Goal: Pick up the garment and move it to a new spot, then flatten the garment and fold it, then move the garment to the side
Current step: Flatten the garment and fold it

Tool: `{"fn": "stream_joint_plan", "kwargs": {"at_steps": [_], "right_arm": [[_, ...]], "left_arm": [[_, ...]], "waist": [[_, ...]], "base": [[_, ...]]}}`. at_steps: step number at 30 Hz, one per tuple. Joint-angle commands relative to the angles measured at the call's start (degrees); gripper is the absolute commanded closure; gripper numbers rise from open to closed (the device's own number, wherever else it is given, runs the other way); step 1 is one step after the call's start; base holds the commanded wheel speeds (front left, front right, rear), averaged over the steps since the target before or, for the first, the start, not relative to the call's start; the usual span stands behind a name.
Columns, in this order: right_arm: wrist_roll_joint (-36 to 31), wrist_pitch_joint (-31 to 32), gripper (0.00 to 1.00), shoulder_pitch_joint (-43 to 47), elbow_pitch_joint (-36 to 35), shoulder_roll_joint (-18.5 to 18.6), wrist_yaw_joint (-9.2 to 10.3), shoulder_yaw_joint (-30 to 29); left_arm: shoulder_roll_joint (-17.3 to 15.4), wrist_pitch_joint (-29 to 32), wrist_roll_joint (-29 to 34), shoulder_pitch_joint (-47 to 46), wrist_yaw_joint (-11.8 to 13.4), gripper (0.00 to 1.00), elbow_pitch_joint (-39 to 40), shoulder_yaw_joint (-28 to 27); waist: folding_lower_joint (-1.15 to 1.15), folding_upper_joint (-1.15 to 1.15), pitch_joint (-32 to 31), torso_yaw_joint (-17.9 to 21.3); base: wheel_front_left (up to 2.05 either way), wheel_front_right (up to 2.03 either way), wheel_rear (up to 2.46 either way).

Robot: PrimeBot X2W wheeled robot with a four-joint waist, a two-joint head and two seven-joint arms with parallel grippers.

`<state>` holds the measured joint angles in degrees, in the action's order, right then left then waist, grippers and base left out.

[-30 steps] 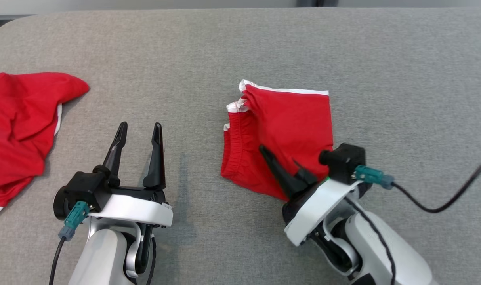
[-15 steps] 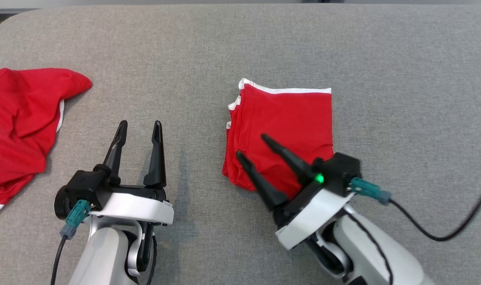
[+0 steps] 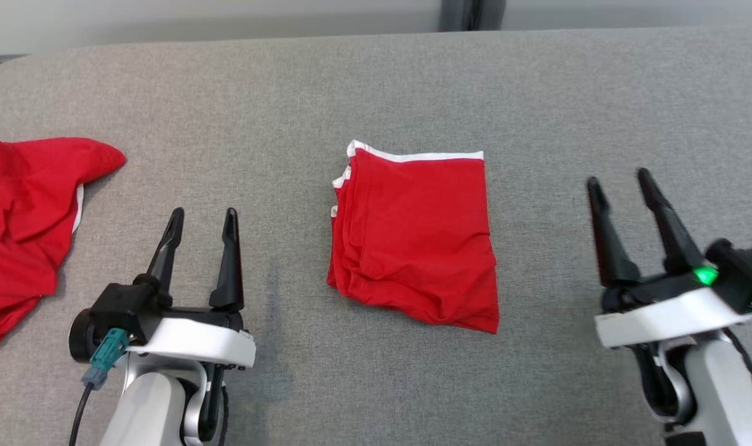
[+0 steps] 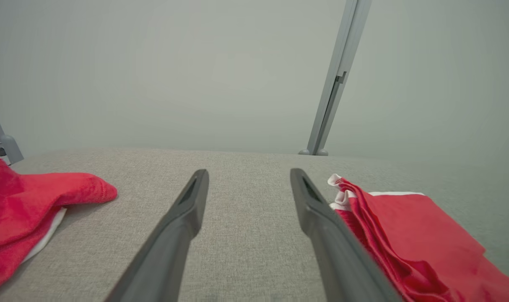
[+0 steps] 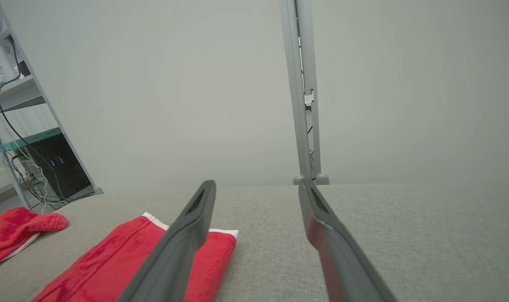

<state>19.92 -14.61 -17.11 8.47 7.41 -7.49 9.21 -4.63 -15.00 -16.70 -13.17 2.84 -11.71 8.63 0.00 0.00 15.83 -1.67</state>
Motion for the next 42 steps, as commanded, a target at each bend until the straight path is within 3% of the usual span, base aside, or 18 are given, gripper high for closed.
{"fn": "stream_joint_plan", "kwargs": {"at_steps": [1,8,28,42], "right_arm": [[-0.52,0.24,0.00,1.15,-0.35,0.28,-0.01,-1.09],[-3.48,2.76,0.00,7.56,-3.16,-0.58,-0.01,-7.42],[-6.43,9.99,0.00,22.57,-10.49,-2.82,-0.01,-12.05],[-7.50,13.08,0.00,26.00,-14.60,-3.96,-0.01,-13.13]], "left_arm": [[-0.61,-0.20,0.18,0.36,0.32,0.00,0.03,-0.36],[-2.17,0.90,0.18,3.76,0.90,0.00,1.11,-0.59],[-4.27,5.91,-1.15,18.72,4.20,0.00,7.78,-0.97],[-6.35,7.17,-0.56,20.53,4.94,0.00,9.72,-0.98]], "waist": [[0.00,0.00,-0.66,0.41],[0.00,0.00,-4.04,1.22],[0.00,0.00,-16.06,0.51],[0.00,0.00,-17.55,0.42]], "base": [[0.00,0.00,0.00],[0.00,0.00,0.00],[0.00,0.00,0.00],[0.00,0.00,0.00]]}}
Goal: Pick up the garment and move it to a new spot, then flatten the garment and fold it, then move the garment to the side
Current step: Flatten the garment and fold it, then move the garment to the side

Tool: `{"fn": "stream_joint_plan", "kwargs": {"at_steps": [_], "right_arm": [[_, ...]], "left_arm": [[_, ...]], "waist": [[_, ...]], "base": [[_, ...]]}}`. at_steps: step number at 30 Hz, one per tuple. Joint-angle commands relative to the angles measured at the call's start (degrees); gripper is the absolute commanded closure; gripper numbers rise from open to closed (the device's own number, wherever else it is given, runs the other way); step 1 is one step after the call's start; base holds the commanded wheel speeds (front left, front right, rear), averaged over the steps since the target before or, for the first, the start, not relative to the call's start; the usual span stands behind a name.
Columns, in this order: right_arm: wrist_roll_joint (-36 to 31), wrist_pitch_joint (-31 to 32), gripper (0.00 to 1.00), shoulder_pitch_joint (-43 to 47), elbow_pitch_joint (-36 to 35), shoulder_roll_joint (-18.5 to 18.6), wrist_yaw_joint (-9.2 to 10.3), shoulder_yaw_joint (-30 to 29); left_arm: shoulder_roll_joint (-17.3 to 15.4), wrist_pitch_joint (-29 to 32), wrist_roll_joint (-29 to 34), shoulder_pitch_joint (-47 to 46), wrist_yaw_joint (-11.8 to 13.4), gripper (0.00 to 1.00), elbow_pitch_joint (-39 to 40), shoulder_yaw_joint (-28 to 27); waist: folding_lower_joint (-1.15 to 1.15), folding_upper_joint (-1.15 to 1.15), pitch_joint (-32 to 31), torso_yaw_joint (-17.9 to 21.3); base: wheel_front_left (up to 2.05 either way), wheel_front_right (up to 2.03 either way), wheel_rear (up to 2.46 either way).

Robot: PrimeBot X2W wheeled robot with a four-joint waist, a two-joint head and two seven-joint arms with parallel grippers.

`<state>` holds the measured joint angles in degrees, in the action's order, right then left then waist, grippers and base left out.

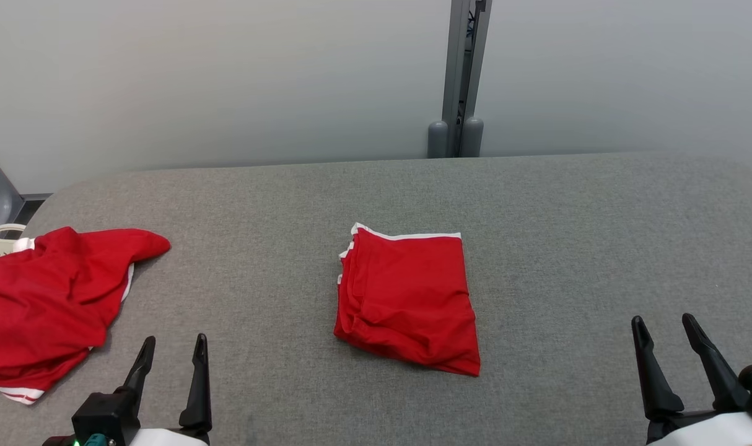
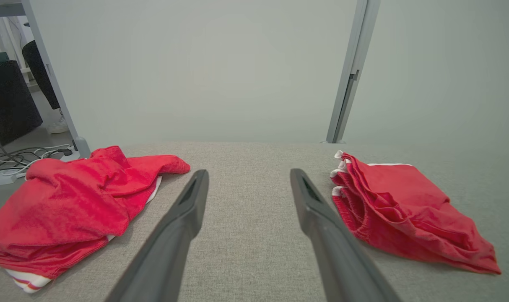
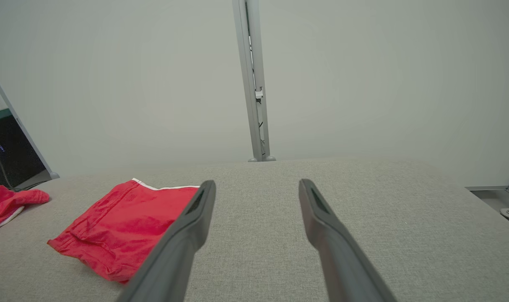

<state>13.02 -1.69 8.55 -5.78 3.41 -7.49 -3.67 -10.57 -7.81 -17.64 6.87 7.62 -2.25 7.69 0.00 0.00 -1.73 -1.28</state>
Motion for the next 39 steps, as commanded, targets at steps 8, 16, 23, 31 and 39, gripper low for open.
{"fn": "stream_joint_plan", "kwargs": {"at_steps": [8,16,23,31,39], "right_arm": [[-0.74,0.83,0.00,0.29,-0.89,-0.13,-0.01,-0.41],[-1.11,1.37,0.00,0.20,-1.41,-0.22,-0.01,-0.45],[-1.16,2.01,0.00,-1.57,-0.74,0.84,-0.01,-0.84],[0.83,1.78,0.00,-7.73,6.56,3.83,-0.01,2.93],[2.94,0.92,0.00,-14.06,16.50,5.80,-0.01,7.50]], "left_arm": [[-0.56,0.20,0.55,-0.05,0.52,0.00,0.59,0.51],[-0.68,-0.01,0.31,-0.97,0.64,0.00,0.17,0.97],[-0.44,-0.44,0.74,-3.91,0.07,0.00,-0.09,2.05],[1.16,-2.50,1.47,-11.15,-1.06,0.00,-1.27,4.11],[3.05,-4.86,1.50,-15.91,-2.07,0.00,-3.96,5.70]], "waist": [[0.00,0.00,0.41,-0.02],[0.00,0.00,0.81,-0.42],[0.00,0.00,2.95,-3.00],[0.00,0.00,9.49,-9.42],[0.00,0.00,13.74,-14.25]], "base": [[0.00,0.00,0.00],[0.00,0.00,0.00],[0.00,0.00,0.00],[0.00,0.00,0.00],[0.00,0.00,0.00]]}}
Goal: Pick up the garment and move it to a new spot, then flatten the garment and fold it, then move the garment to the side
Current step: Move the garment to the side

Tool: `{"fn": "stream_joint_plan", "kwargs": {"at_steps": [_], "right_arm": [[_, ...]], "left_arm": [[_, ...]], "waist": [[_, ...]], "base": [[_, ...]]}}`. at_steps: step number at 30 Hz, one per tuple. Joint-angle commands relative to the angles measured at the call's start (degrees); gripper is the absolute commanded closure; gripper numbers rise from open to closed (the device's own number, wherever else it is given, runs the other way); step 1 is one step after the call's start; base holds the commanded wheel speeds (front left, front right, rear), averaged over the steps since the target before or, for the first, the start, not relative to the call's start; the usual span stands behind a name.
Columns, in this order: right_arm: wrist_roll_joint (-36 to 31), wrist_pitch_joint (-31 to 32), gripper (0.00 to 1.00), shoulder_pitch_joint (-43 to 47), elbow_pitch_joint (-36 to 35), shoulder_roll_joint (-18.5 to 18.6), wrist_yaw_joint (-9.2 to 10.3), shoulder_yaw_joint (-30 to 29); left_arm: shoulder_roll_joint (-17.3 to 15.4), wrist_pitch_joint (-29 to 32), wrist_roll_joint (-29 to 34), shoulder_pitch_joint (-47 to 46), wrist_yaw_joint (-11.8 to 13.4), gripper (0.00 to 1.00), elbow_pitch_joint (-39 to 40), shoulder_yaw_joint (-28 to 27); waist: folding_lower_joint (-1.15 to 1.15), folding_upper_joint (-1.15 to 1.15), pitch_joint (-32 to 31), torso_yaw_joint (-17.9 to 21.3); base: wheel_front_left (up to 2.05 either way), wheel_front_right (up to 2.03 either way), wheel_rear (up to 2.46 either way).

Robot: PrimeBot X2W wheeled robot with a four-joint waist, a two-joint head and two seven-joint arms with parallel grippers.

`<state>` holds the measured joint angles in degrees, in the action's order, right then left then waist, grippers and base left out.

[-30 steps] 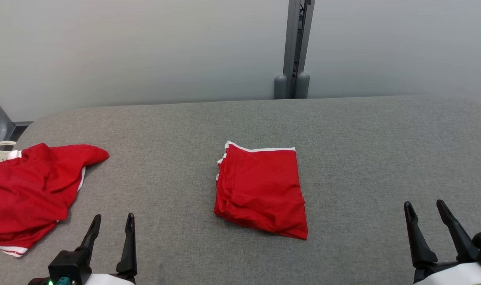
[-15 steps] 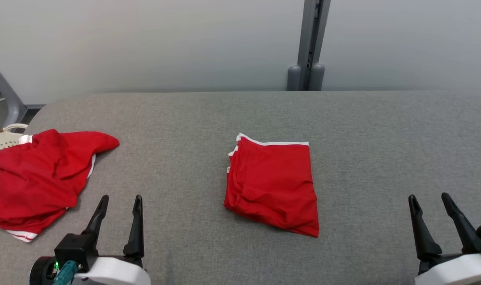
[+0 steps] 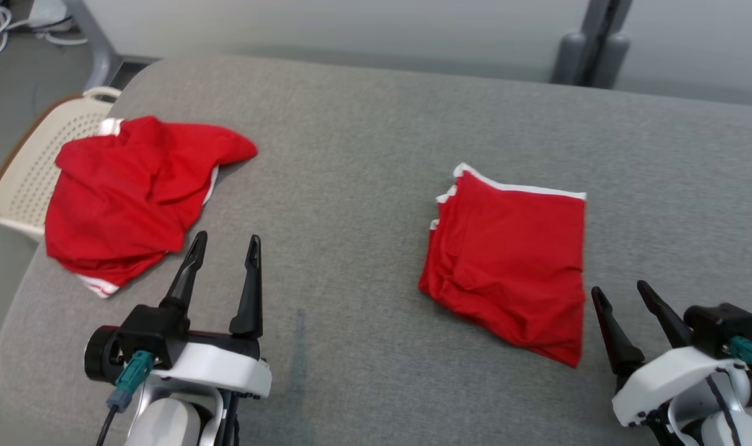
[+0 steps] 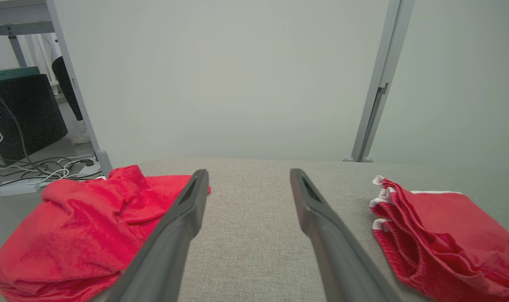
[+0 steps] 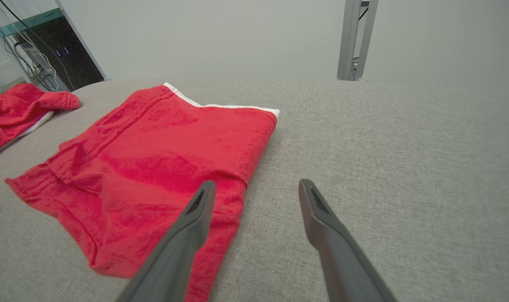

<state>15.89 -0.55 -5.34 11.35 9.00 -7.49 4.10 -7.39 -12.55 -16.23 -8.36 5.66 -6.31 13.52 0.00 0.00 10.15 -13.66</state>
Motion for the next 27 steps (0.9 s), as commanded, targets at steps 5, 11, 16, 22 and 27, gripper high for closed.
{"fn": "stream_joint_plan", "kwargs": {"at_steps": [5,11,16,22,27], "right_arm": [[2.16,-0.87,0.00,-4.56,6.81,1.22,-0.01,2.40],[4.76,2.23,0.00,-7.66,15.19,2.11,-0.01,5.54],[7.96,5.02,0.32,-9.04,18.37,3.09,0.01,9.11],[9.99,4.93,1.00,-11.40,18.11,4.72,0.01,11.75],[11.28,3.44,1.00,-13.08,17.06,5.93,0.07,14.17]], "left_arm": [[0.79,-1.21,-0.16,-2.82,-0.62,0.00,-1.69,0.58],[1.64,-2.12,-0.36,-4.23,-0.99,0.00,-3.24,0.97],[1.86,-2.44,-0.28,-4.41,-1.00,0.00,-3.84,0.87],[1.63,-2.57,0.18,-4.58,-1.07,0.00,-3.77,0.71],[0.72,-2.62,0.62,-4.25,-1.12,0.00,-3.33,0.66]], "waist": [[0.00,0.00,3.74,-4.14],[0.00,0.00,4.64,-5.28],[0.00,0.00,4.80,-4.99],[0.00,0.00,4.71,-3.08],[0.00,0.00,4.02,1.21]], "base": [[0.00,0.00,0.00],[0.00,0.00,0.00],[0.00,0.00,0.00],[0.00,0.00,0.00],[0.00,0.00,0.00]]}}
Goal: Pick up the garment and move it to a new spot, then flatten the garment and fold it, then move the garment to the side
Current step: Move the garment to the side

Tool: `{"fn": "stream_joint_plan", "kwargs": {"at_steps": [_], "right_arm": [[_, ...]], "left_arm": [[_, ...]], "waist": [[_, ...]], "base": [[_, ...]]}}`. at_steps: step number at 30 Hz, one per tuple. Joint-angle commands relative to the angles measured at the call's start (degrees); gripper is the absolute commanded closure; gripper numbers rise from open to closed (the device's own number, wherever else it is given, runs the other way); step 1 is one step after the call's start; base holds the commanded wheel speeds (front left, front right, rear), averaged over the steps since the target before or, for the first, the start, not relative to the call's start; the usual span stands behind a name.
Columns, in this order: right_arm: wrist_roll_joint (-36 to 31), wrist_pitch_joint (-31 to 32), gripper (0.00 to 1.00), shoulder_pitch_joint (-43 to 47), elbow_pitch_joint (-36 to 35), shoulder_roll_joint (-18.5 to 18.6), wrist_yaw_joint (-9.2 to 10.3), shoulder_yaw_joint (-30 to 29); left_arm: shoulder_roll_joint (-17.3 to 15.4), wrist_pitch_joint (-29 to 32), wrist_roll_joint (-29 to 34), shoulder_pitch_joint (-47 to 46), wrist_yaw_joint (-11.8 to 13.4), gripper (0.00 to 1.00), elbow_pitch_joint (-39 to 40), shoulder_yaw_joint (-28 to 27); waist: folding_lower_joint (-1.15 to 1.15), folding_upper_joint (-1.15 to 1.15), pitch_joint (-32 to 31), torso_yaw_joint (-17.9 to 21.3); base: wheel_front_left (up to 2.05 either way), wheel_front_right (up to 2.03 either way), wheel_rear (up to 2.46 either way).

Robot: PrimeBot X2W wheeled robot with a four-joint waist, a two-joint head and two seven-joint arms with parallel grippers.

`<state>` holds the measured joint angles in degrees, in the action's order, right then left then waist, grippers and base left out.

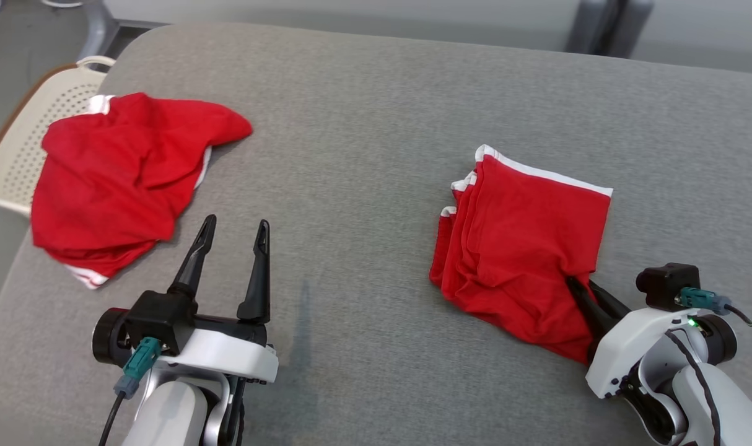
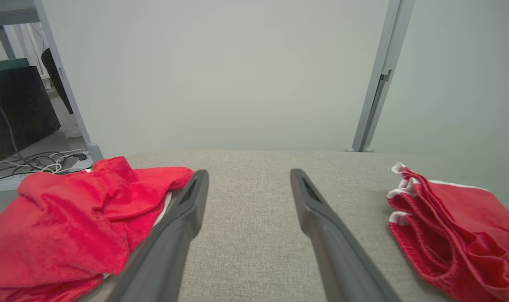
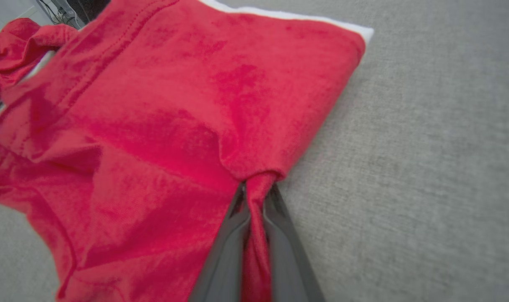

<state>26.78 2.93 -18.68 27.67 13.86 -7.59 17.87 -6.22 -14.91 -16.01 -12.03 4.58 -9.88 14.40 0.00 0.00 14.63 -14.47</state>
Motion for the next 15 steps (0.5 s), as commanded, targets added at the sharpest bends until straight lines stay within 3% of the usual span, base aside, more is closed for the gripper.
{"fn": "stream_joint_plan", "kwargs": {"at_steps": [1,4,15], "right_arm": [[0.49,-0.21,1.00,0.09,0.64,1.28,0.17,0.94],[0.83,-0.73,1.00,-0.05,0.74,1.98,0.16,1.88],[3.46,-2.61,1.00,-3.44,3.71,6.47,0.16,7.77]], "left_arm": [[-0.72,-0.22,0.50,-0.54,-0.03,0.00,0.32,-0.25],[-1.26,0.11,0.63,-0.62,-0.20,0.00,0.55,-0.06],[-4.45,4.12,3.04,-1.21,-0.87,0.00,4.78,2.37]], "waist": [[0.00,0.00,-0.59,3.00],[0.00,0.00,-0.96,4.98],[0.00,0.00,-0.55,19.12]], "base": [[0.00,0.00,0.00],[0.00,0.00,0.00],[0.00,0.00,0.00]]}}
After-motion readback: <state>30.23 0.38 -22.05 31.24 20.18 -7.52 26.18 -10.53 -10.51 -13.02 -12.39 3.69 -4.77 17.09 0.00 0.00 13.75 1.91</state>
